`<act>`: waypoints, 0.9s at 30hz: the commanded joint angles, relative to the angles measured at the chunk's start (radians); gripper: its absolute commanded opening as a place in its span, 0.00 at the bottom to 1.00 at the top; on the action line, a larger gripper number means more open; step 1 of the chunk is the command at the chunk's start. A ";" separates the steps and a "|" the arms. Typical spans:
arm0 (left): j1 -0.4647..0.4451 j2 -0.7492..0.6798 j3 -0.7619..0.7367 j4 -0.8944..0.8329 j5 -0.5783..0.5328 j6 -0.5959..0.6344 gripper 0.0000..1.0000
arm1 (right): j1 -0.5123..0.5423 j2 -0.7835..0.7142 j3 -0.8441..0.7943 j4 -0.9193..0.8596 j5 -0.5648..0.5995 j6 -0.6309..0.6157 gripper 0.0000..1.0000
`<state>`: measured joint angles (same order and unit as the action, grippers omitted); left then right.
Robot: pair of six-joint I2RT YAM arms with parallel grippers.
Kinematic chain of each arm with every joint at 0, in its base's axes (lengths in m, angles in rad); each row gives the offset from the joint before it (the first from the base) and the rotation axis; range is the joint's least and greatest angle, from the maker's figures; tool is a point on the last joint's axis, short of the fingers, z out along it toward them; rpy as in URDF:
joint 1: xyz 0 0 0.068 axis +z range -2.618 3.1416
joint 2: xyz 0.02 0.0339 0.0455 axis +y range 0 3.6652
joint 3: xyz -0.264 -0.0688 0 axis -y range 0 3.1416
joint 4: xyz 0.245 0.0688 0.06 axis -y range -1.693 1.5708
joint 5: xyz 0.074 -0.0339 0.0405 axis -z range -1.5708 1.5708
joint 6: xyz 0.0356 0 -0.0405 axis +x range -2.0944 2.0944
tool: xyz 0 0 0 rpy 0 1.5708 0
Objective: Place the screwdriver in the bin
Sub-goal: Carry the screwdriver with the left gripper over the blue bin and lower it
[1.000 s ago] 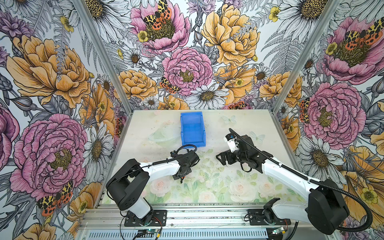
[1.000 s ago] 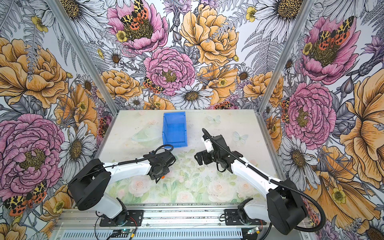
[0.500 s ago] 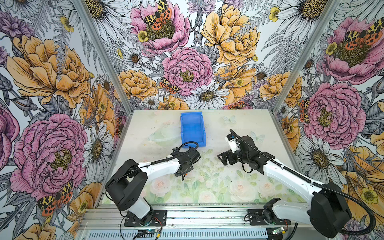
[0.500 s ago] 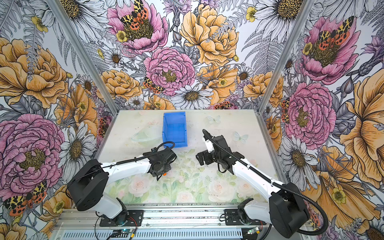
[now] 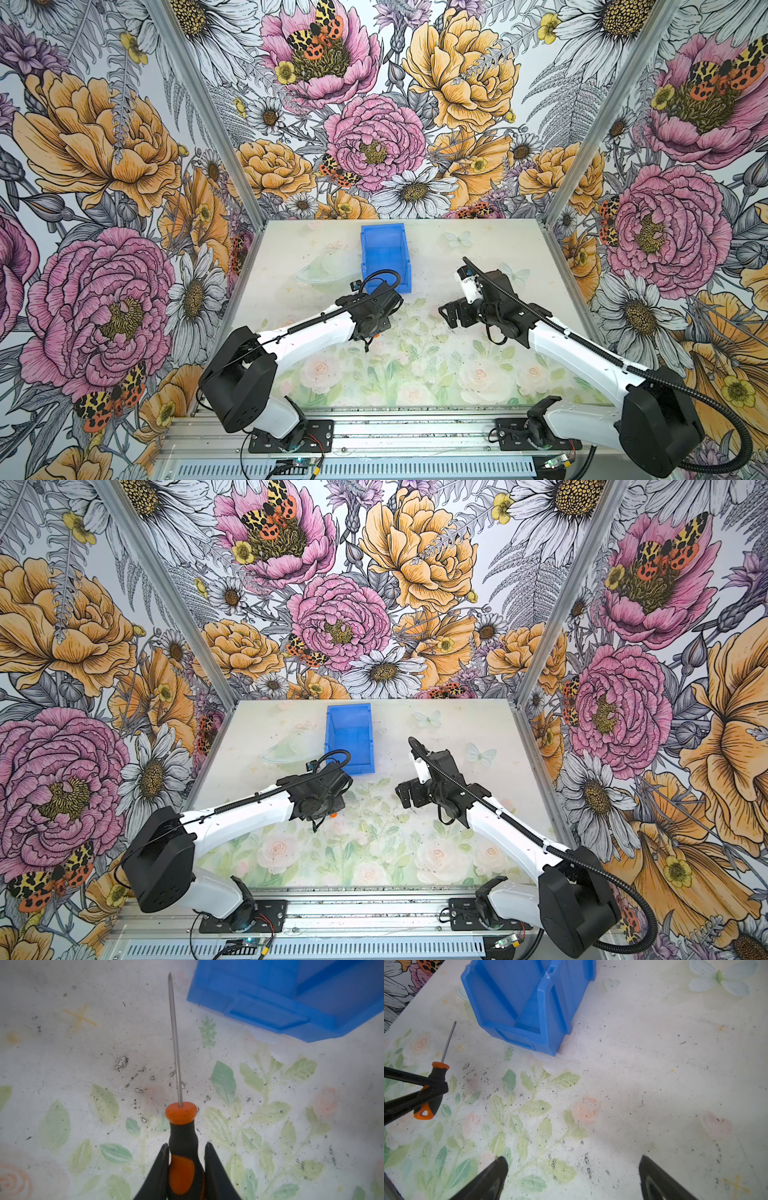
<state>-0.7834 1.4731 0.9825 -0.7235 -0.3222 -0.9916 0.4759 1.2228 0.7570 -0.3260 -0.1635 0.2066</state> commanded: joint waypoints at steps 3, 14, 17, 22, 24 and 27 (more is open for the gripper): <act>0.004 -0.046 0.068 -0.014 -0.037 0.098 0.00 | -0.010 -0.014 0.005 0.005 0.006 -0.012 1.00; 0.015 0.086 0.328 -0.013 -0.027 0.314 0.00 | -0.010 -0.009 0.011 0.007 -0.025 -0.006 0.99; 0.035 0.151 0.410 -0.013 -0.020 0.351 0.00 | -0.010 -0.008 0.015 0.005 -0.025 -0.003 0.99; 0.094 0.256 0.525 -0.012 0.000 0.369 0.00 | -0.011 -0.026 0.013 0.005 -0.021 0.008 1.00; 0.118 0.299 0.567 -0.011 0.015 0.375 0.00 | -0.011 -0.032 0.010 0.005 -0.017 0.010 0.99; 0.141 0.367 0.625 -0.009 0.021 0.408 0.00 | -0.011 -0.040 0.009 0.003 -0.014 0.012 1.00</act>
<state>-0.6632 1.7988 1.5532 -0.7364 -0.3214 -0.6350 0.4698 1.2186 0.7570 -0.3264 -0.1795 0.2089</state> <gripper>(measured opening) 0.264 0.995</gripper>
